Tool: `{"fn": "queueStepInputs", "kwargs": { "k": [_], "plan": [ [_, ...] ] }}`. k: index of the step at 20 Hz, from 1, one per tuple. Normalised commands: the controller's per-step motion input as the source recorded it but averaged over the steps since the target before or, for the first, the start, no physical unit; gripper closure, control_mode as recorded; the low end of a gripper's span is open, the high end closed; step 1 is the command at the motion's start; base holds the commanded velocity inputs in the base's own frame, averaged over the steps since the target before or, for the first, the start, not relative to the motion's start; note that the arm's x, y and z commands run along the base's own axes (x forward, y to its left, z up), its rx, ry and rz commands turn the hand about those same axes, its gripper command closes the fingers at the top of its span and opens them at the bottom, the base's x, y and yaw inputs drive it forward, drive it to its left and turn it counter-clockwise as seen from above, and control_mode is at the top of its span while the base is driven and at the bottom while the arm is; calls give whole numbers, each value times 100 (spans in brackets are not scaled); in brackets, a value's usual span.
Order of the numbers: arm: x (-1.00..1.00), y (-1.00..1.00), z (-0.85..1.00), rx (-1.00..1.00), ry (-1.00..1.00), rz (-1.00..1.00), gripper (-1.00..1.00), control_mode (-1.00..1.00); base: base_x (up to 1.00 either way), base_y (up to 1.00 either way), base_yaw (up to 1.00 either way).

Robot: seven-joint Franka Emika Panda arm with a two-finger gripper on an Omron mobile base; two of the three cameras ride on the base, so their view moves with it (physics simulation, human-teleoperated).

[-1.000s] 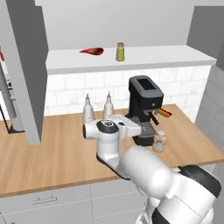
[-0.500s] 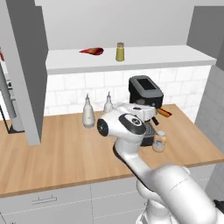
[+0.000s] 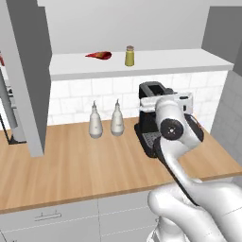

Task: Put the shaker and condiment bottle from the counter next to their counterparts in the cabinet.

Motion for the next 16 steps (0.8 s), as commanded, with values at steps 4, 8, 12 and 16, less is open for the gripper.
{"fn": "queueStepInputs", "kwargs": {
  "k": [4, 8, 12, 16],
  "plan": [
    [0, -25, 69, 10, 0, 58, 100, -100, 0, 0, 0],
    [0, -17, 59, 11, 0, 63, 100, -100, 0, 0, 0],
    [-3, -6, 63, 5, 0, 55, 100, -100, 0, 0, 0],
    [-6, 0, 19, 0, -2, 4, 100, -100, 0, 0, 0]
  ]
}}
